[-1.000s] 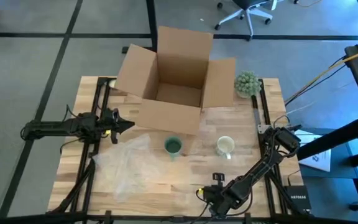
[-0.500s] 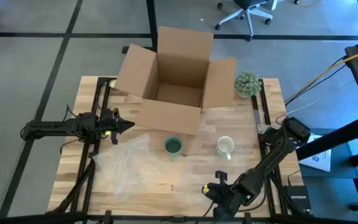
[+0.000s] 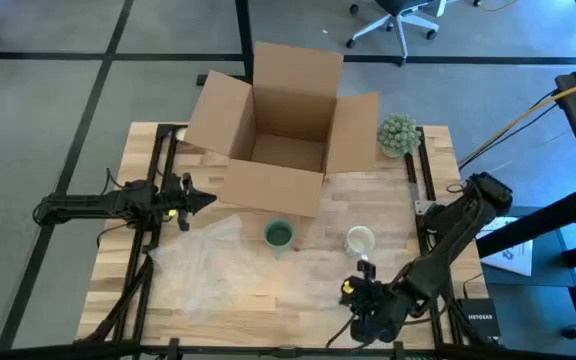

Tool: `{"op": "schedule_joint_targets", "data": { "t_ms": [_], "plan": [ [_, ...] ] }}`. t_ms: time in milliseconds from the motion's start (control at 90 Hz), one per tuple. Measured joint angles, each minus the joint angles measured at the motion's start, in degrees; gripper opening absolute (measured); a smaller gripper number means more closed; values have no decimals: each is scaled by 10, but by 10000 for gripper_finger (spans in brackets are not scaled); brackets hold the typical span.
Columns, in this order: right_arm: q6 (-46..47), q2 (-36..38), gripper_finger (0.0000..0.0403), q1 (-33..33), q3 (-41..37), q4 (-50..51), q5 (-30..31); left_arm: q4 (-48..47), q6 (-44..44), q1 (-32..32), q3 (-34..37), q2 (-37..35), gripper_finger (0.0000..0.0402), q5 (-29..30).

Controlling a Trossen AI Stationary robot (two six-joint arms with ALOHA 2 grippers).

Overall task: Wrap mug
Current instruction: Wrap the bottom white blue floral mug glass

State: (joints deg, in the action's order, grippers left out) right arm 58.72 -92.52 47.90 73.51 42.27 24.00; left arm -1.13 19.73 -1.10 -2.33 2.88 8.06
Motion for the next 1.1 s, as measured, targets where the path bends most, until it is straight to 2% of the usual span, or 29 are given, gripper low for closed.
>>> {"op": "schedule_joint_targets", "data": {
  "t_ms": [333, 478, 678, 900, 1100],
  "plan": [
    [93, 39, 0, -21, 0, 208, 36, -1, -11, 0, 0, 0, 0, -8],
    [116, 40, 0, -50, 0, 290, 68, -3, -11, 0, -1, 0, 0, -11],
    [125, 40, 0, -108, -10, 406, 74, -9, 1, 0, -2, 0, 0, -14],
    [115, 40, 0, -146, -88, 402, 51, 19, 35, 2, 16, 3, 0, -56],
    [143, 40, 0, -155, -133, 377, 27, 65, 34, 27, 18, 15, 0, -53]
  ]
}}
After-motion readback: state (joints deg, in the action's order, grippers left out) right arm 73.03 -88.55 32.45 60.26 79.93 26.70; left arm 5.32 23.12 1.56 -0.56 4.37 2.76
